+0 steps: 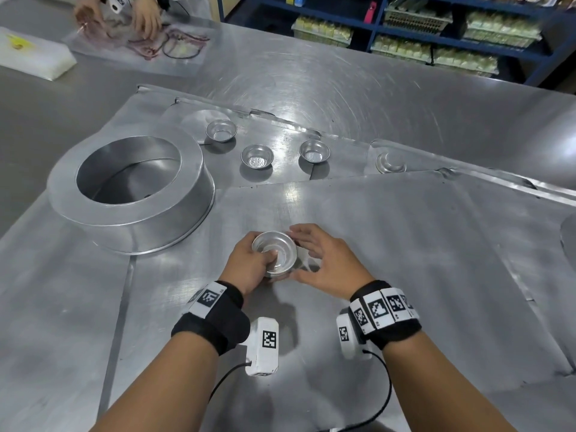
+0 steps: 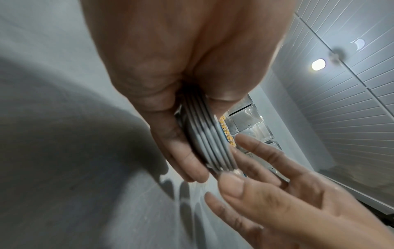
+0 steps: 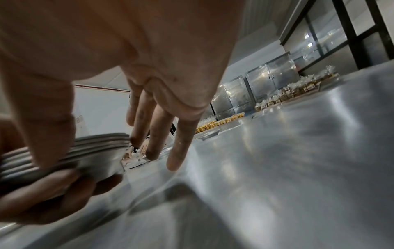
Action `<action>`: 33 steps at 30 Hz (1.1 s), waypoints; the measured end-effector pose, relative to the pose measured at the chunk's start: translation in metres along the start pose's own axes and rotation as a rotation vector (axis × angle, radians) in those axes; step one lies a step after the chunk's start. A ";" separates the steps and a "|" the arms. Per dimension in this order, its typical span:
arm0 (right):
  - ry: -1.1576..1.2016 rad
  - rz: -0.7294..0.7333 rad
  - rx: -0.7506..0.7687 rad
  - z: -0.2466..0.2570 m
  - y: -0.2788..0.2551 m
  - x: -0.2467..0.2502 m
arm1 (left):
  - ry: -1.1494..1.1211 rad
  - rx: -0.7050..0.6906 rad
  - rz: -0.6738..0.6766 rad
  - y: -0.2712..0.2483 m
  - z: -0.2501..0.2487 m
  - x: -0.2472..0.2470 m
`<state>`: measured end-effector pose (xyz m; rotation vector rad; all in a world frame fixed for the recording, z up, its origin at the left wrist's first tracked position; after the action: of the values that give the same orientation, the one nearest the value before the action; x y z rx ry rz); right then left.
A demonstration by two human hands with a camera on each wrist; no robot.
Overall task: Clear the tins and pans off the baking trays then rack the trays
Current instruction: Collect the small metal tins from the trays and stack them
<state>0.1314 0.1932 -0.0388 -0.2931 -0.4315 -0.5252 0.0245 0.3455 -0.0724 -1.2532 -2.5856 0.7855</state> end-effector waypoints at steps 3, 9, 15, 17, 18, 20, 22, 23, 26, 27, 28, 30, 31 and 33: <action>-0.139 -0.040 -0.072 -0.011 0.020 0.024 | -0.015 0.003 -0.005 0.003 -0.002 -0.002; -0.436 -0.310 -0.231 -0.049 0.077 0.100 | -0.017 0.004 0.004 0.014 -0.006 -0.006; -0.672 -0.501 -0.375 -0.077 0.126 0.166 | 0.042 -0.017 0.003 0.028 -0.006 -0.007; -0.770 -0.476 -0.460 -0.087 0.139 0.179 | 0.011 -0.013 0.011 0.030 -0.006 -0.008; -0.804 -0.455 -0.502 -0.093 0.145 0.184 | -0.008 -0.004 0.014 0.032 -0.006 -0.008; -0.824 -0.443 -0.566 -0.102 0.156 0.192 | -0.034 0.013 0.016 0.035 -0.006 -0.007; -0.804 -0.482 -0.640 -0.112 0.164 0.198 | -0.047 0.012 0.022 0.036 -0.007 -0.006; -0.807 -0.494 -0.673 -0.115 0.167 0.200 | -0.051 0.011 0.027 0.037 -0.007 -0.006; -0.855 -0.521 -0.747 -0.117 0.173 0.208 | -0.068 0.016 0.029 0.037 -0.010 -0.006; -0.870 -0.514 -0.750 -0.117 0.175 0.211 | -0.071 0.018 0.034 0.038 -0.010 -0.006; -0.872 -0.507 -0.755 -0.118 0.178 0.214 | -0.070 0.019 0.034 0.038 -0.010 -0.006; -0.861 -0.494 -0.766 -0.118 0.182 0.219 | -0.072 0.011 0.031 0.037 -0.009 -0.004; -0.860 -0.493 -0.772 -0.116 0.184 0.221 | -0.069 0.004 0.026 0.038 -0.008 -0.003; -0.835 -0.510 -0.790 -0.116 0.184 0.223 | -0.046 -0.008 0.014 0.038 -0.006 -0.002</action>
<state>0.4414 0.2092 -0.0645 -1.2041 -1.1185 -1.0667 0.0538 0.3656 -0.0871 -1.2708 -2.6216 0.8173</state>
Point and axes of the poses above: each hand's wrist, its own y-axis towards the middle knuckle, its own x-axis out of the back of the hand, z = x × y, the point moved 1 cm from there along y, towards the middle knuckle, and after that the axes turned 2 degrees about -y, right-handed, at the moved point
